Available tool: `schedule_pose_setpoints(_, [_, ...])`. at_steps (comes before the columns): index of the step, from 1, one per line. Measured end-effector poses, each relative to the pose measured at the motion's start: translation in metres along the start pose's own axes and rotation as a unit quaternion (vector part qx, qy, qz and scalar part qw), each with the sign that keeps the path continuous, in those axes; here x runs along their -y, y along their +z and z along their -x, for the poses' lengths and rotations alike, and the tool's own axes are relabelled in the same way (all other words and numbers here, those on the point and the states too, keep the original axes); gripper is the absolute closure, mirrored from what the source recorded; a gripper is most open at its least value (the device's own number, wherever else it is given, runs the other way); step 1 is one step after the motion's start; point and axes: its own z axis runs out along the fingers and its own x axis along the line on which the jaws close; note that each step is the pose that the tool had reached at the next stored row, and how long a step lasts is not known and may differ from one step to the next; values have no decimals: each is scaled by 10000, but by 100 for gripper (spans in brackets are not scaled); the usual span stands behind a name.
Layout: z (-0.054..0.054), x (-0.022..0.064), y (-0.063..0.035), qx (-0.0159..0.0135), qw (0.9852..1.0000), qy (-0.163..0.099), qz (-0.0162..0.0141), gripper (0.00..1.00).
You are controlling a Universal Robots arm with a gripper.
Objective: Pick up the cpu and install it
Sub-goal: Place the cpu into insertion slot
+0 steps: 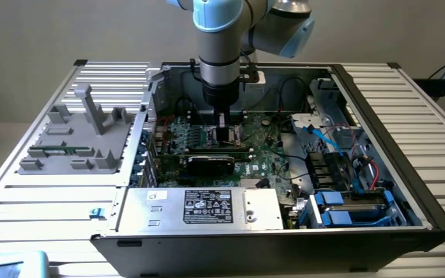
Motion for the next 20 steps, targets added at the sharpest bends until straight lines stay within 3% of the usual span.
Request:
schedule_pose_setpoints(2, [-4, -3, -48, -25, 10000, 2, 0, 36])
schedule_pose_setpoints(7, [-12, -14, -216, -47, 10000, 3, 0, 36])
schedule_pose_setpoints(13, [-19, -31, -474, -50, 10000, 3, 0, 36])
schedule_pose_setpoints(20, [8, -64, -708, -49, 10000, 4, -10, 36])
